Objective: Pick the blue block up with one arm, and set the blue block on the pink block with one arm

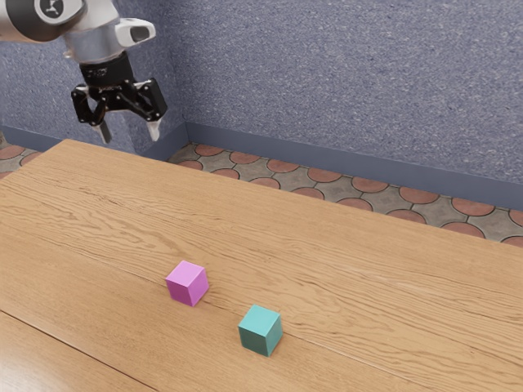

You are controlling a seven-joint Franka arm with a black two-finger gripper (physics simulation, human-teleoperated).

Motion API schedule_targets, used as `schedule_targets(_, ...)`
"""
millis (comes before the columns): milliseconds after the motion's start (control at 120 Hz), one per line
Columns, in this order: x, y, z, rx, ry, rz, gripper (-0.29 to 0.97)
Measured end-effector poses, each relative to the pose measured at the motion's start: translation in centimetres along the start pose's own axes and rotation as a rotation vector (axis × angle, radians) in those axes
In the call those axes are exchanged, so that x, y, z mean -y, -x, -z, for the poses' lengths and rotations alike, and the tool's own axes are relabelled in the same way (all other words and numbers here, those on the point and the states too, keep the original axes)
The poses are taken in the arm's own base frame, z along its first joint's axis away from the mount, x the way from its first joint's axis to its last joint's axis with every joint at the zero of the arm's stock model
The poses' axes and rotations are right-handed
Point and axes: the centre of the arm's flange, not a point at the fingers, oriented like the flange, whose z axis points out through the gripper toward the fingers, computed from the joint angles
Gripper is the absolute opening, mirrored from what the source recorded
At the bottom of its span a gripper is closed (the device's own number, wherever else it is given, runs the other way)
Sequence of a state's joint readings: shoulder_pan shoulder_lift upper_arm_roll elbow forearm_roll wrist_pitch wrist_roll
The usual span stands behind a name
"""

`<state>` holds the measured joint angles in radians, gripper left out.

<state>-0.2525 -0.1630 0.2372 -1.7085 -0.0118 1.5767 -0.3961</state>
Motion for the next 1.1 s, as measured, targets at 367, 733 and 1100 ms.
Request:
schedule_targets(367, -7.5, 4.8, -11.1, 0.15, -0.067, 0.399, 0.68)
schedule_targets(733, -11.2, 2.3, -20.5, 0.053, -0.023, 0.236, 0.68)
schedule_targets(1100, -14.4, 6.7, -28.3, 0.022, 0.002, -0.104, 0.68)
